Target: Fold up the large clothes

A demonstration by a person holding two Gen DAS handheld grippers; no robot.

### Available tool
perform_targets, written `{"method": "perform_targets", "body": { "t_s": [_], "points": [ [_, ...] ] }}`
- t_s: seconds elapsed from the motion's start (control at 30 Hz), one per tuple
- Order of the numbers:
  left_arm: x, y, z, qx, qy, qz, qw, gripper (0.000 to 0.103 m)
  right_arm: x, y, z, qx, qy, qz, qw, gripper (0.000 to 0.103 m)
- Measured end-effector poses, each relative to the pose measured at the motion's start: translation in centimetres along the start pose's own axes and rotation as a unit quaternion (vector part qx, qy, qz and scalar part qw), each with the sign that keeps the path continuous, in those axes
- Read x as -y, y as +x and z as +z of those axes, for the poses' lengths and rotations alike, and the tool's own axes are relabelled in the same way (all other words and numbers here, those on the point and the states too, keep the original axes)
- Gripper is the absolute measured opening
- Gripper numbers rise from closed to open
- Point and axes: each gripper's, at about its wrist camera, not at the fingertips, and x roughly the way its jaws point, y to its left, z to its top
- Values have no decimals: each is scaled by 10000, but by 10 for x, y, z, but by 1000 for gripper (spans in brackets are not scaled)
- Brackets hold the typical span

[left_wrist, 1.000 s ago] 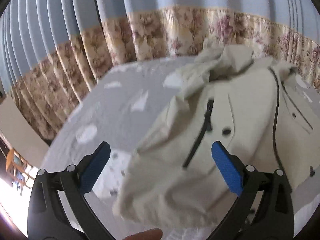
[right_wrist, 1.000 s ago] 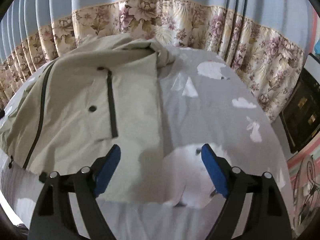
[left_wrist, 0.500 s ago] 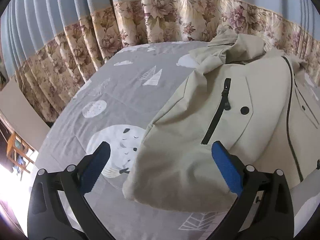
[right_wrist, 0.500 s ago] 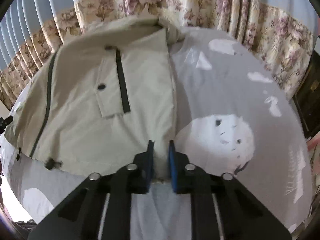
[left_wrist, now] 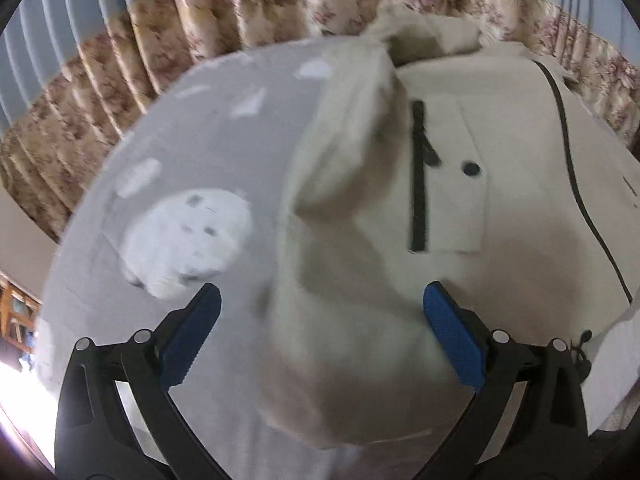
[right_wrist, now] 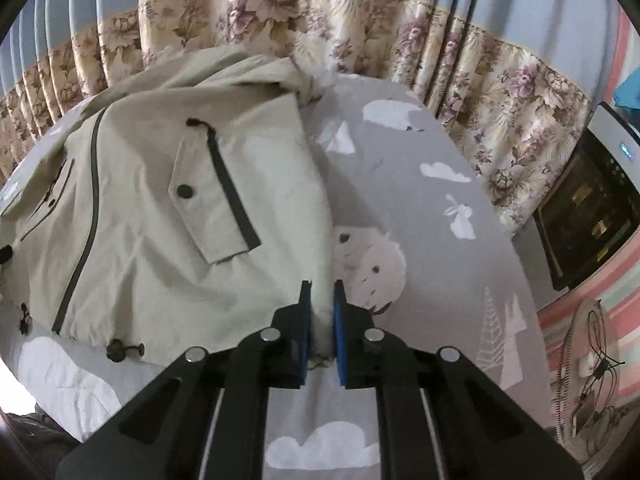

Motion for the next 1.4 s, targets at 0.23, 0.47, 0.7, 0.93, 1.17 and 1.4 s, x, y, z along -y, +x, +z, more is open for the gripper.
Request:
{"method": "perform_targets", "body": {
  "t_s": [0.23,0.47,0.7,0.93,1.17,1.4],
  "points": [
    [-14,-6,1,180,-242,-24,9995,22,8,-17,-8,-3,119,-55,9999,10],
    [-40,-25,3,406,-622,344,9966,79,1,-17,-27,-328,-154,-245,9990,53],
    [-7,-55,101,1527,-45,113,9882,100,27,-52,24,674,468,-54,9966,82],
    [86,-4,232,1793,930,-177,9792,100,2,-20,136,1288,369,581,9893,86],
    [161,116,314,931,1483,53,9845,100,-63,53,238,1216,41,1065,9868,86],
    [143,172,327,260,993,-477,9936,5,-106,98,256,920,-190,1300,9871,86]
  ]
}}
